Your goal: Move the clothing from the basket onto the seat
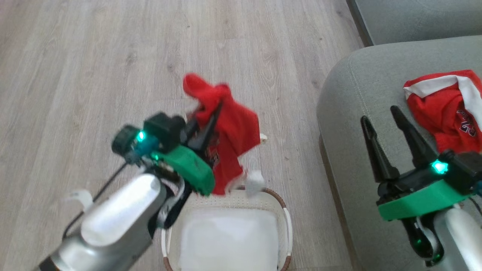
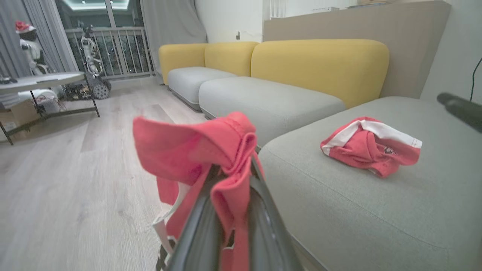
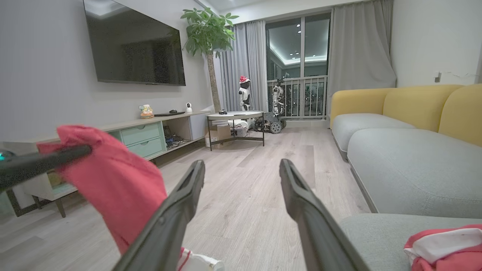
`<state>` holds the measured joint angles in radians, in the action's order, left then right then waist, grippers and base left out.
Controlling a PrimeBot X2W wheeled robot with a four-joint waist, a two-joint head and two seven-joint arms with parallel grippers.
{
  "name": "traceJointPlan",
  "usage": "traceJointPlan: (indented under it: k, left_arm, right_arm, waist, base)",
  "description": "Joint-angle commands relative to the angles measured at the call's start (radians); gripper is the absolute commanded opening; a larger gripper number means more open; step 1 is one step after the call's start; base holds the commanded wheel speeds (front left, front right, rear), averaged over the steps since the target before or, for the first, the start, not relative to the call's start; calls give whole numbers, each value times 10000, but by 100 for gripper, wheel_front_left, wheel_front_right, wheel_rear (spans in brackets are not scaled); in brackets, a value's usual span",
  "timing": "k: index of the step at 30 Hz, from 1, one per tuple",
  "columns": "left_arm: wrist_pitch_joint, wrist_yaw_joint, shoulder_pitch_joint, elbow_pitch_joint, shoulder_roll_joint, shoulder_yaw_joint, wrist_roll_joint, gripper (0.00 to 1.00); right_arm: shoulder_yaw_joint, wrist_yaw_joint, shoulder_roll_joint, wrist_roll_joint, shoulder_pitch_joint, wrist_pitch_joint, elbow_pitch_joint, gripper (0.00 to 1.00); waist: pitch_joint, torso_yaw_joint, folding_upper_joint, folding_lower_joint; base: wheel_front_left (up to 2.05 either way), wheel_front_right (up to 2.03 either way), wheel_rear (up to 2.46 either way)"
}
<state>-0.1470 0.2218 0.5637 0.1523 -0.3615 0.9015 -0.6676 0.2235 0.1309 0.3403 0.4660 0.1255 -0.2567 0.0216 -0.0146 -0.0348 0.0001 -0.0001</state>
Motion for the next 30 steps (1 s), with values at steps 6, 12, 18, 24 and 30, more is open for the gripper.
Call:
traceJointPlan:
  k: [6,12,18,24,30]
  left_arm:
    - [207,31,1463,-698,-192,-661,105,0]
    - [190,-67,1847,-553,160,-571,130,0]
    - [206,-230,2077,-395,392,-406,143,0]
    - [239,-360,2164,-420,575,-265,92,0]
    - [333,-466,2282,-562,790,-61,87,0]
  right_arm:
    - [429,-2,-11,46,37,-51,213,100]
    - [969,-2,37,155,-21,-51,159,100]
    - [2278,-2,191,411,105,-51,-154,100]
    - [3566,-2,160,693,472,-51,-822,100]
    - [4587,-2,-127,732,1447,-51,-1792,100]
  waist:
    - [-19,-122,-1,1]
    - [-18,-192,-1,1]
    - [-94,-152,-1,1]
    - [-142,-8,-1,1]
    - [-118,106,-1,1]
  base:
    - [0,0,0]
    - [0,0,0]
    - [0,0,0]
    - [0,0,0]
    - [0,0,0]
